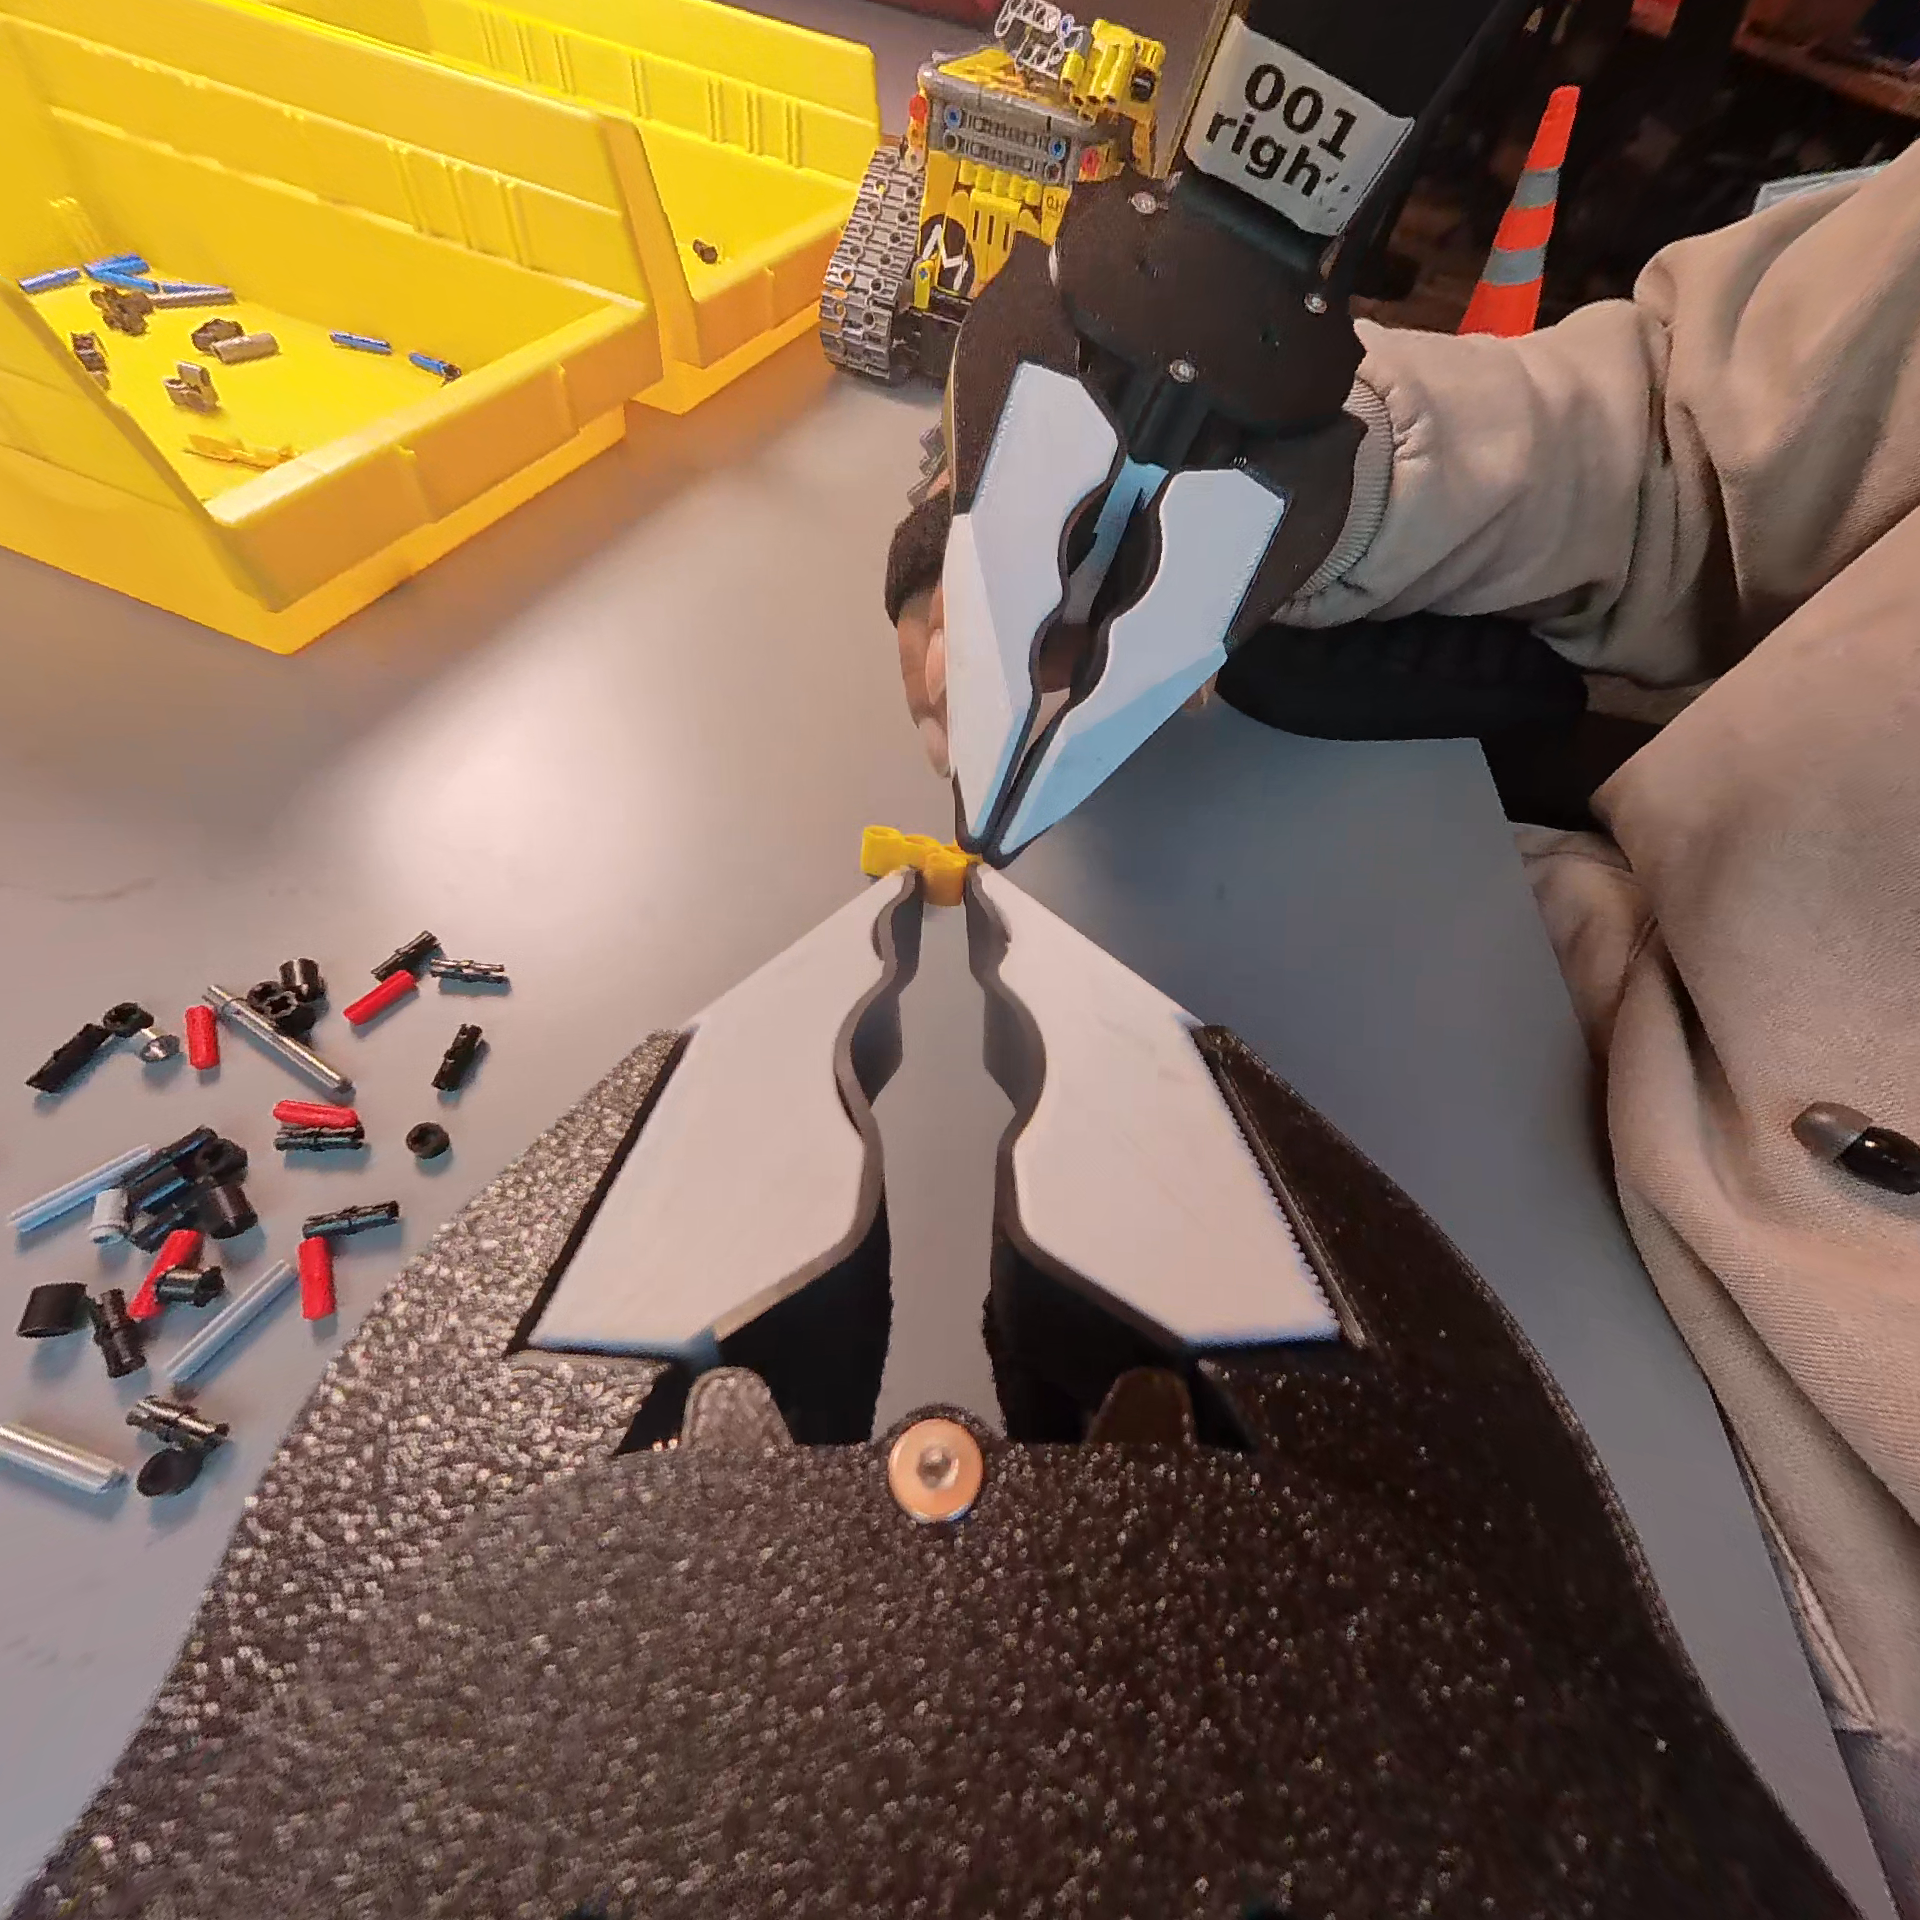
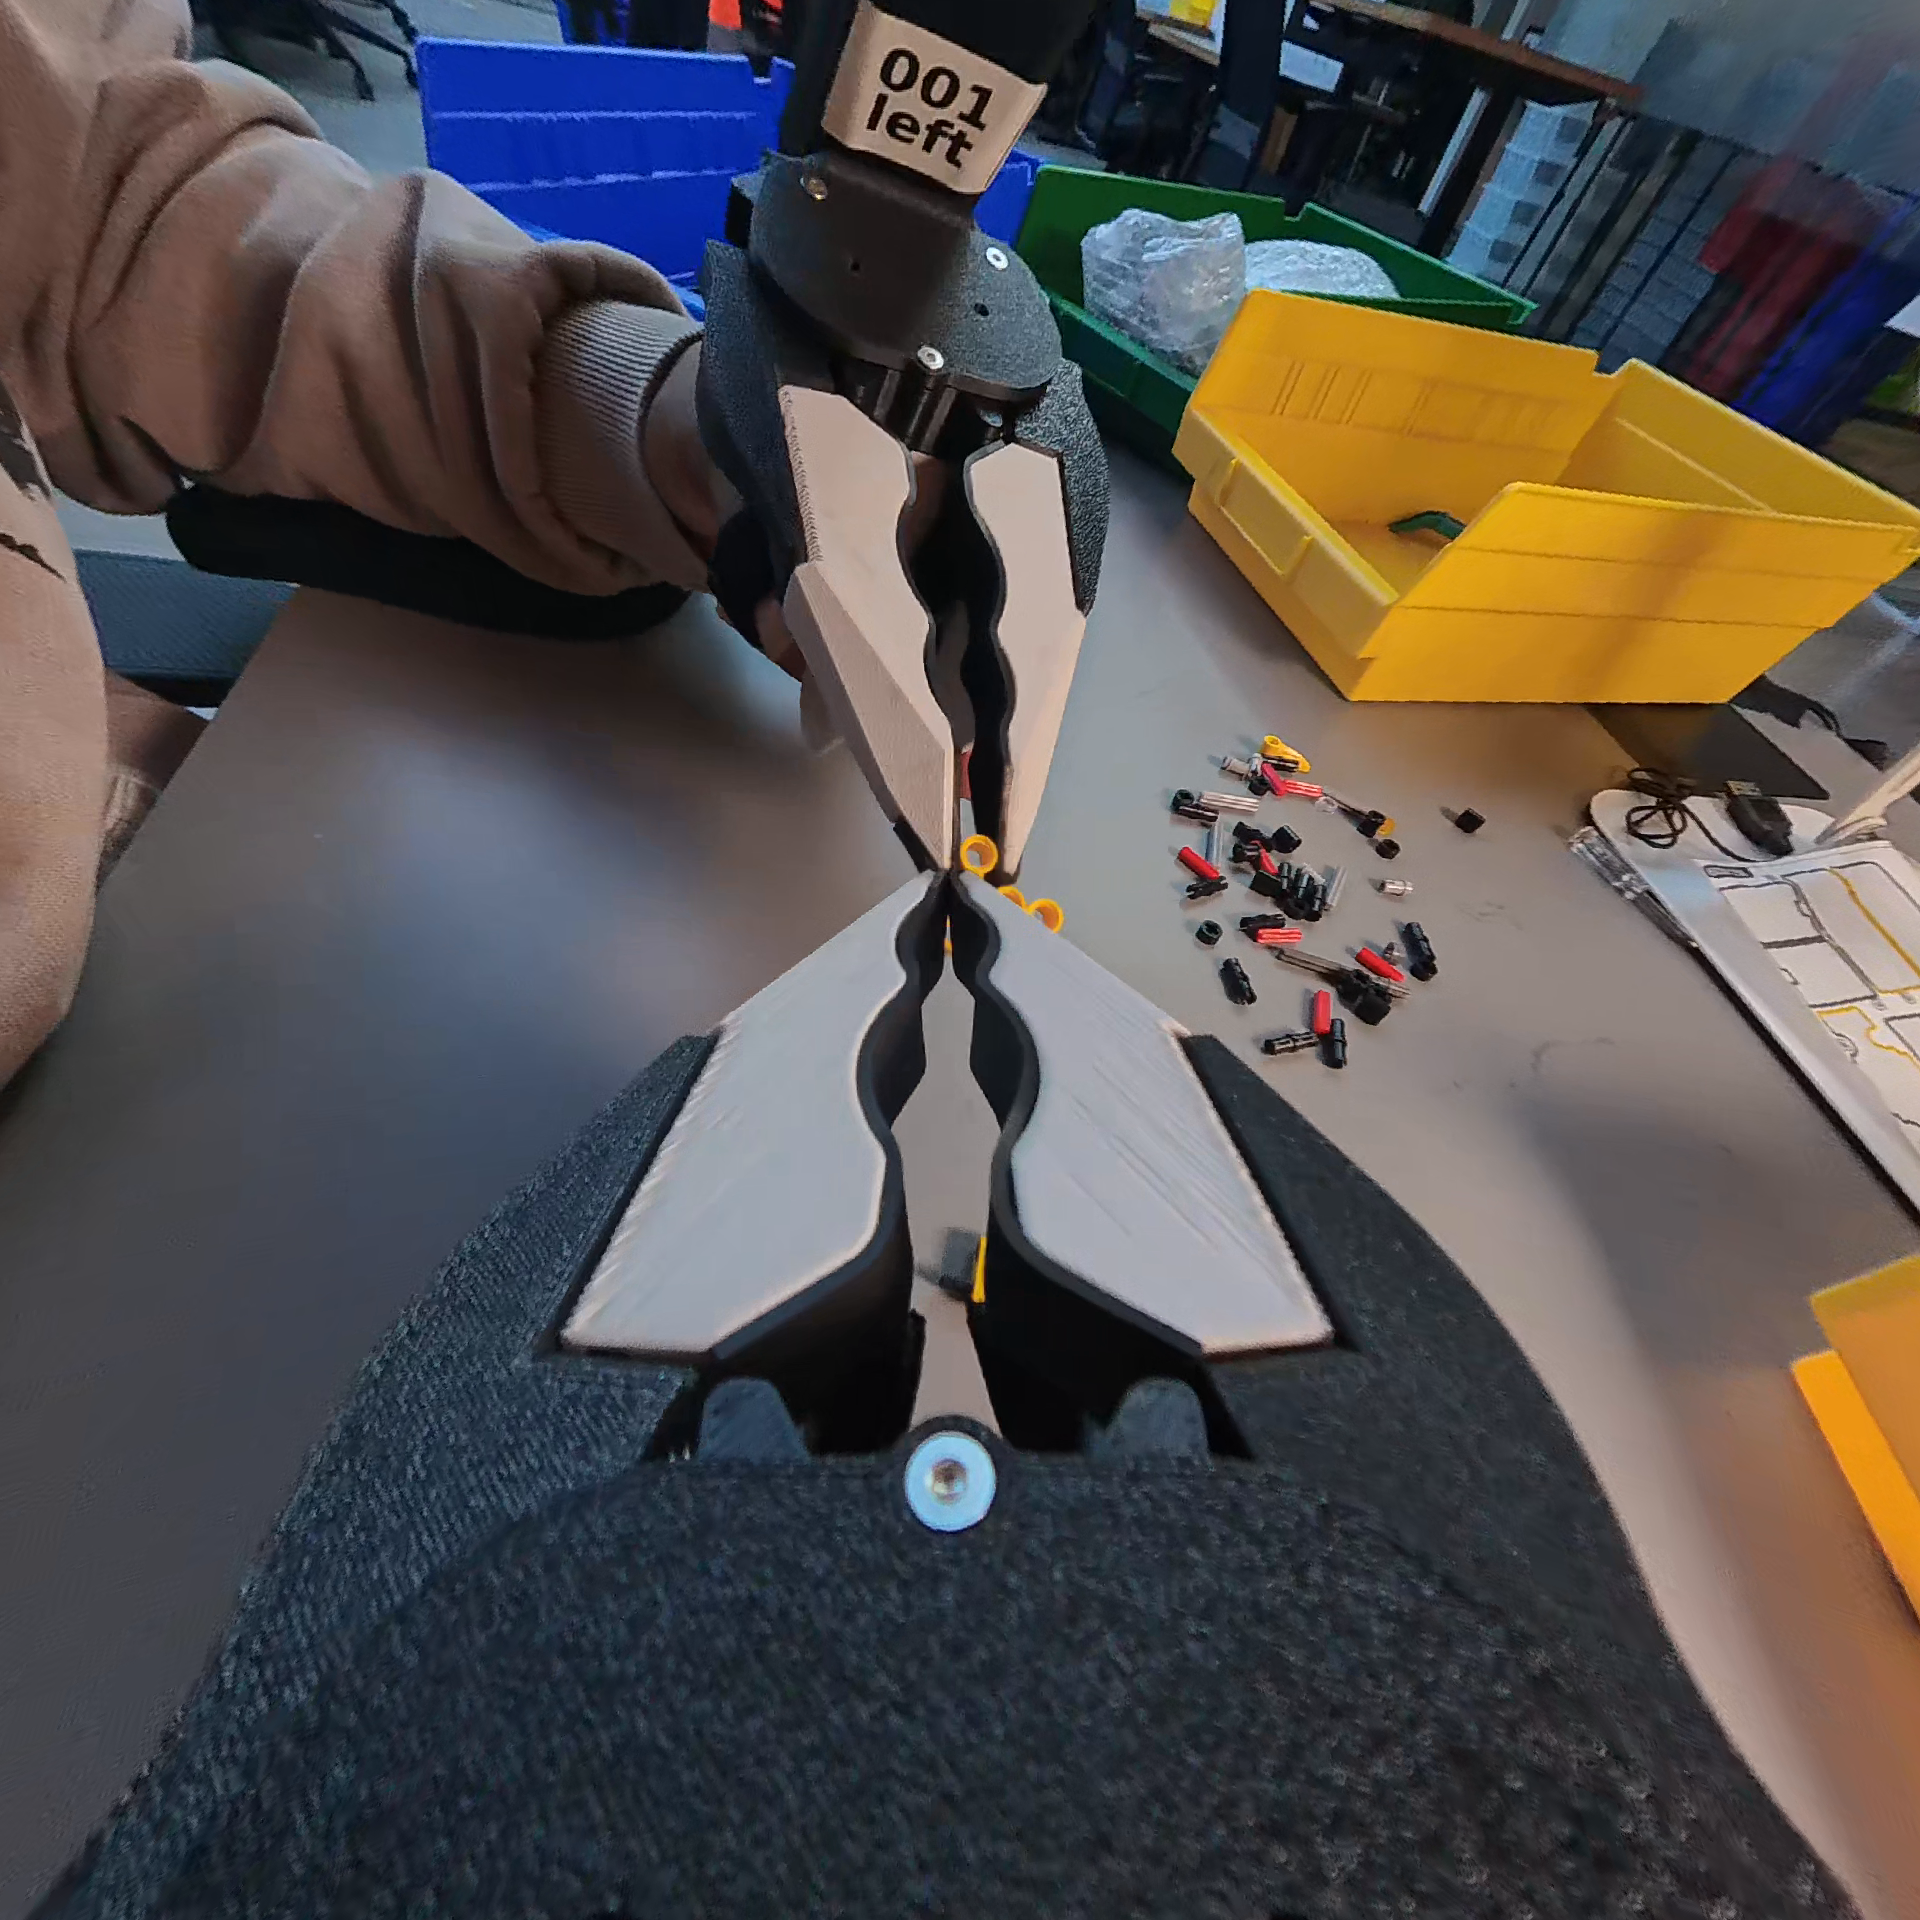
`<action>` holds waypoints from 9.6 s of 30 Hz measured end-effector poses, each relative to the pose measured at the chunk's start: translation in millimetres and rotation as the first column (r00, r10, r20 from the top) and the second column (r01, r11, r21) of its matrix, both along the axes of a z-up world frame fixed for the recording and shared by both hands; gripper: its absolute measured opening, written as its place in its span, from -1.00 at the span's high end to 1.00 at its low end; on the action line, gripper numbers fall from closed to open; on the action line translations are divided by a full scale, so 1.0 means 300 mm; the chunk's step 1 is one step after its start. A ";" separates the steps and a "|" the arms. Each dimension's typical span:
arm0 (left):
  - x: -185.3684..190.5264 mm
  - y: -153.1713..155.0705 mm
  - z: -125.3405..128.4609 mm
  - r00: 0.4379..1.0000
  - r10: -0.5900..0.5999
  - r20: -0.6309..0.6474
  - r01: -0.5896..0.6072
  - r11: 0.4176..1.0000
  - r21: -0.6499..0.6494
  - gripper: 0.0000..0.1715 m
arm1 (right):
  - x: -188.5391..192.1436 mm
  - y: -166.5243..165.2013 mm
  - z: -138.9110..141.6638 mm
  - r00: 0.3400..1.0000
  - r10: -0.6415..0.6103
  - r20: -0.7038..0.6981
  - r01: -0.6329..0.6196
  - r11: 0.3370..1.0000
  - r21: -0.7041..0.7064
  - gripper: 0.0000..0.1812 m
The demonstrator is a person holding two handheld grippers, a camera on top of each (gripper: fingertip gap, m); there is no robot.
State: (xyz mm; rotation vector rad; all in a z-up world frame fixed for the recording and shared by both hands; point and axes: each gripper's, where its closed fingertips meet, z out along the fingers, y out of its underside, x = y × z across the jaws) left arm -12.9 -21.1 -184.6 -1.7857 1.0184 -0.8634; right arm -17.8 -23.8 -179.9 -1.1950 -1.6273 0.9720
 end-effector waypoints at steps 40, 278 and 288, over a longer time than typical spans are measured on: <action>-0.060 0.077 0.110 0.980 0.170 0.102 -0.186 0.967 0.172 0.67 | 0.035 0.237 0.100 0.964 -0.265 -0.024 0.265 0.964 0.020 0.94; -0.069 0.072 0.138 0.905 0.115 0.411 -0.019 0.973 -0.230 0.85 | -0.065 0.069 0.117 0.981 -0.077 -0.177 0.121 0.961 0.251 0.92; -0.073 0.066 0.142 0.880 0.110 0.463 0.036 0.954 -0.296 1.00 | -0.055 0.041 0.112 0.986 -0.018 -0.168 0.055 0.975 0.216 1.00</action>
